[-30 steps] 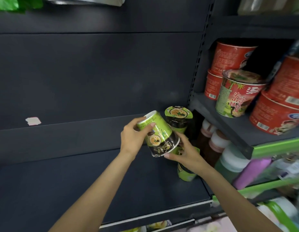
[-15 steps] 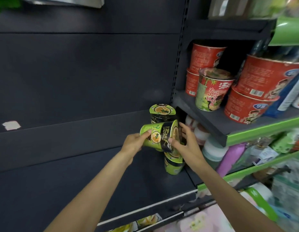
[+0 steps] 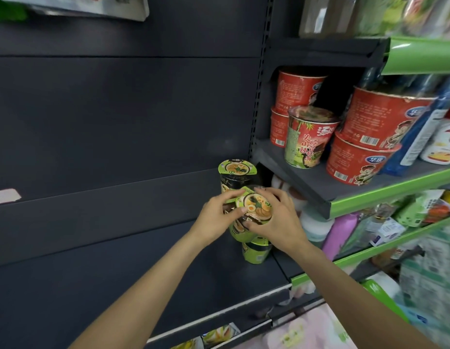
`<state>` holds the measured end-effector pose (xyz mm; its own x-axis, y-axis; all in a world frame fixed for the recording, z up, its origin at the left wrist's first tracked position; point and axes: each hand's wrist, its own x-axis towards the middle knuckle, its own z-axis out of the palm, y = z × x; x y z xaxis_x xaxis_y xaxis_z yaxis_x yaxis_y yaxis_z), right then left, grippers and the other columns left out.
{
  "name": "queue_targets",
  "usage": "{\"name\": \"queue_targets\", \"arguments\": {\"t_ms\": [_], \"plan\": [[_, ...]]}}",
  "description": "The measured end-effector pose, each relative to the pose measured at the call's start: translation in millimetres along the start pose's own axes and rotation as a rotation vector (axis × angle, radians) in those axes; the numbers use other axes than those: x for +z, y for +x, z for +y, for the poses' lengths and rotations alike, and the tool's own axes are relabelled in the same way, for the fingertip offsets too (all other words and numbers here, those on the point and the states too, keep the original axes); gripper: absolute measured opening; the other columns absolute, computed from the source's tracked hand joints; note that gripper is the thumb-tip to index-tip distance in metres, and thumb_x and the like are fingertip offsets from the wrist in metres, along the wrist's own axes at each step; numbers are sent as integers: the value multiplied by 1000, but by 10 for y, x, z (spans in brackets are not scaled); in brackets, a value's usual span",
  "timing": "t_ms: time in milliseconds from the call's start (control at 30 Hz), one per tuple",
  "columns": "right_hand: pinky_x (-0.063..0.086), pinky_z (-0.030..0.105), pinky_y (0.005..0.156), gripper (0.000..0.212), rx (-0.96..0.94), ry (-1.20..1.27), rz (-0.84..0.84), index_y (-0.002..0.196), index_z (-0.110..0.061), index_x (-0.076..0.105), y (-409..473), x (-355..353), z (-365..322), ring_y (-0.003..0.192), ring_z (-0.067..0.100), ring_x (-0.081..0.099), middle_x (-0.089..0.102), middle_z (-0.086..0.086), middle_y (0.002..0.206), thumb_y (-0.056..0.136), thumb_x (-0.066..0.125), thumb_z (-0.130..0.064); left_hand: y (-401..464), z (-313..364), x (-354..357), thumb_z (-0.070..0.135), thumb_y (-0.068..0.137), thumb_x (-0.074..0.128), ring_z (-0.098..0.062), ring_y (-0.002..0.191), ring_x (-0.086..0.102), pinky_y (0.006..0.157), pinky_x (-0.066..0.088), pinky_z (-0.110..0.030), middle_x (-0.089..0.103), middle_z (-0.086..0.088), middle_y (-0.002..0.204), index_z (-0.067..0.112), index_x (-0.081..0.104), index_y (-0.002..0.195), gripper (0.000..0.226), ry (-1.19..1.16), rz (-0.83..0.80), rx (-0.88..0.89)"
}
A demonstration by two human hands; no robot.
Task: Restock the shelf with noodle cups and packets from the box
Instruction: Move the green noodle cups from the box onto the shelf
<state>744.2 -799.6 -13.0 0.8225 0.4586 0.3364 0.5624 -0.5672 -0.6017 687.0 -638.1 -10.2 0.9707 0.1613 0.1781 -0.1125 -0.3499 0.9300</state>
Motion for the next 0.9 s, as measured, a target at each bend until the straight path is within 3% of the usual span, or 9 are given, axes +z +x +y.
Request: {"name": "queue_targets", "arguments": {"t_ms": [100, 433, 567, 700, 833, 900], "plan": [[27, 27, 107, 73, -19, -37, 16, 129, -27, 52, 26, -54, 29, 128, 12, 28, 36, -5, 136, 65, 80, -46, 47, 0, 31, 16, 82, 70, -5, 112, 57, 101, 45, -36, 62, 12, 118, 35, 59, 121, 44, 32, 35, 30], [30, 35, 109, 71, 29, -237, -153, 133, -23, 52, 225, -140, 213, 132, 18, 29, 38, -5, 142, 71, 71, -53, 255, -48, 298, 12, 83, 69, -12, 102, 63, 93, 51, -32, 64, 1, 119, 21, 63, 115, 34, 43, 59, -80], [27, 31, 108, 66, 12, -220, -150, 130, -22, 54, 263, -114, 260, 132, 18, 32, 42, -4, 140, 73, 71, -51, 312, -82, 322, 15, 82, 69, -14, 102, 64, 93, 51, -39, 65, 2, 115, 20, 63, 116, 34, 79, 94, -113], [22, 32, 112, 64, -37, -248, -162, 132, -21, 52, 276, -96, 271, 134, 18, 32, 42, -2, 141, 78, 67, -50, 336, -75, 319, 17, 82, 68, -16, 104, 62, 94, 49, -36, 67, 2, 112, 19, 65, 115, 33, 195, 126, -110], [21, 33, 113, 62, -73, -271, -174, 134, -18, 49, 278, -110, 300, 133, 19, 33, 42, -1, 141, 82, 64, -47, 348, -8, 333, 18, 87, 61, -16, 106, 57, 87, 42, -19, 62, -2, 117, 19, 64, 116, 29, 398, 100, -42], [24, 31, 111, 59, -89, -246, -169, 133, -17, 51, 276, -113, 310, 131, 20, 35, 43, 0, 139, 82, 64, -44, 340, 24, 340, 21, 89, 59, -19, 105, 56, 88, 44, -24, 58, -5, 118, 20, 64, 115, 27, 476, 101, -29]]}}
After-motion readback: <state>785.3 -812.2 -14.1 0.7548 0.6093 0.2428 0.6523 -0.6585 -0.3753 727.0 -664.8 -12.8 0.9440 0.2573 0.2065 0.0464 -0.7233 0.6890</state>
